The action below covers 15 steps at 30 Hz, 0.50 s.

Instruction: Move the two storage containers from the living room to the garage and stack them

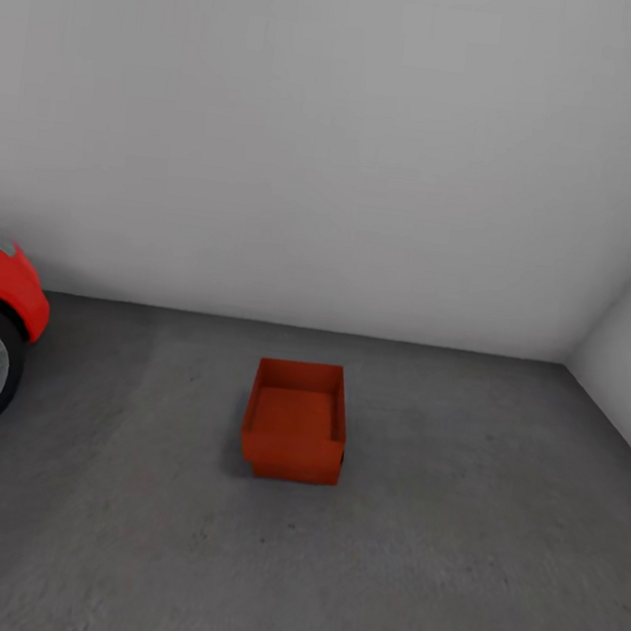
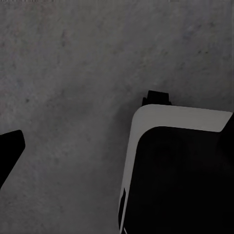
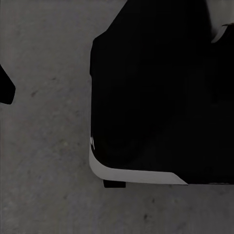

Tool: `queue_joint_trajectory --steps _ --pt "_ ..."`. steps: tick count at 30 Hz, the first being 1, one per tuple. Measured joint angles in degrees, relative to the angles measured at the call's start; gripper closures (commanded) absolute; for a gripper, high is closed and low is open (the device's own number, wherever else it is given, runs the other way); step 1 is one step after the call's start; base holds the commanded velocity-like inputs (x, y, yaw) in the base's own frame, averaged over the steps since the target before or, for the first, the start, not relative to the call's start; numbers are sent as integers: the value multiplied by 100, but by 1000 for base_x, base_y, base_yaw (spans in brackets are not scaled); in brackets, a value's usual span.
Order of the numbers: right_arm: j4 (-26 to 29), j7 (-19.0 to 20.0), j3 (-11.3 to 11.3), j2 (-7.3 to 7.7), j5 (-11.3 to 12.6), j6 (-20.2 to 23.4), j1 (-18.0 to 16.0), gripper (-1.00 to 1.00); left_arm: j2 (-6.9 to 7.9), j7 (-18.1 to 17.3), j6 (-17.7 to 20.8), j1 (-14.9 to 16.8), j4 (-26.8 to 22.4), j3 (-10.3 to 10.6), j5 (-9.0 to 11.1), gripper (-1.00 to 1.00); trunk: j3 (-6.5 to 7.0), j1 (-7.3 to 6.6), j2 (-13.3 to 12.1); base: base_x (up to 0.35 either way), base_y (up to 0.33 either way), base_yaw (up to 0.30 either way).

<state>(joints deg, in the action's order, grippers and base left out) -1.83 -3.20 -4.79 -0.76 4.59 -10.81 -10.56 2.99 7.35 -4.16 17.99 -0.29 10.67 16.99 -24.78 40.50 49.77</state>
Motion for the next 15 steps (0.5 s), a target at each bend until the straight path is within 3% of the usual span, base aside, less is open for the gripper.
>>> queue_joint_trajectory --steps 15 --pt "0 0 0 0 2 0 0 -100 0 0 0 0 0 0 0 -100 138 0 0 0 0 0"
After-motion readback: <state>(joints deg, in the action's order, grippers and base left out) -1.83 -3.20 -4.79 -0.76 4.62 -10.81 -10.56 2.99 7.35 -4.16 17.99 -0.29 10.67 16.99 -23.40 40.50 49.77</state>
